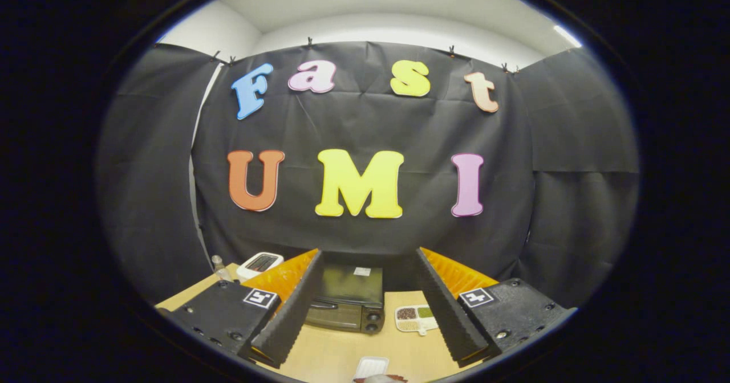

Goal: Open the toaster oven, put the food inside, and close the toaster oven door.

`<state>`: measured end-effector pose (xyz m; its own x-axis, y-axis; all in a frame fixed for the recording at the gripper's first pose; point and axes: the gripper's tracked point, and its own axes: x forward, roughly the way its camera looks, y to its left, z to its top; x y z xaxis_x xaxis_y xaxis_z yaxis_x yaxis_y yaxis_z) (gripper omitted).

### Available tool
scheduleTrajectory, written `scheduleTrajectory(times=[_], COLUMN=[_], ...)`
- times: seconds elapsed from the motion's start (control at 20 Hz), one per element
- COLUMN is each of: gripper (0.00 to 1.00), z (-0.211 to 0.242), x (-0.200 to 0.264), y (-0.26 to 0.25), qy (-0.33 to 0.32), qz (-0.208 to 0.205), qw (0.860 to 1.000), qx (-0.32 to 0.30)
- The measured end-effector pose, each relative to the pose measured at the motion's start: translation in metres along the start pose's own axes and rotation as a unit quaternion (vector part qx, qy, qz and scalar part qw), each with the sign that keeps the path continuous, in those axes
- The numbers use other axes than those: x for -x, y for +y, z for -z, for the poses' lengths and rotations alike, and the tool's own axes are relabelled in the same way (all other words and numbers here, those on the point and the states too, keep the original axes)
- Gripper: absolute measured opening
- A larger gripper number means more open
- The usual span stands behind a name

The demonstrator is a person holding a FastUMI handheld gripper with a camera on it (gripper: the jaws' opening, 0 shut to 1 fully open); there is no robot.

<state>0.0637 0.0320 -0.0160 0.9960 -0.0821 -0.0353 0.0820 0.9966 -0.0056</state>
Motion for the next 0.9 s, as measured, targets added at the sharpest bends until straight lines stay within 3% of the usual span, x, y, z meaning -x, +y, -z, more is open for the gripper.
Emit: scheduleTrajectory(times=[0.5, 0.9], gripper=[1.0, 1.0], z=[0.117, 0.217], x=[-0.113, -0.201], y=[0.101, 0.124], qy=[0.084, 0.176], qz=[-0.01, 0.021], qw=[0.996, 0.984], qx=[-0.025, -0.003])
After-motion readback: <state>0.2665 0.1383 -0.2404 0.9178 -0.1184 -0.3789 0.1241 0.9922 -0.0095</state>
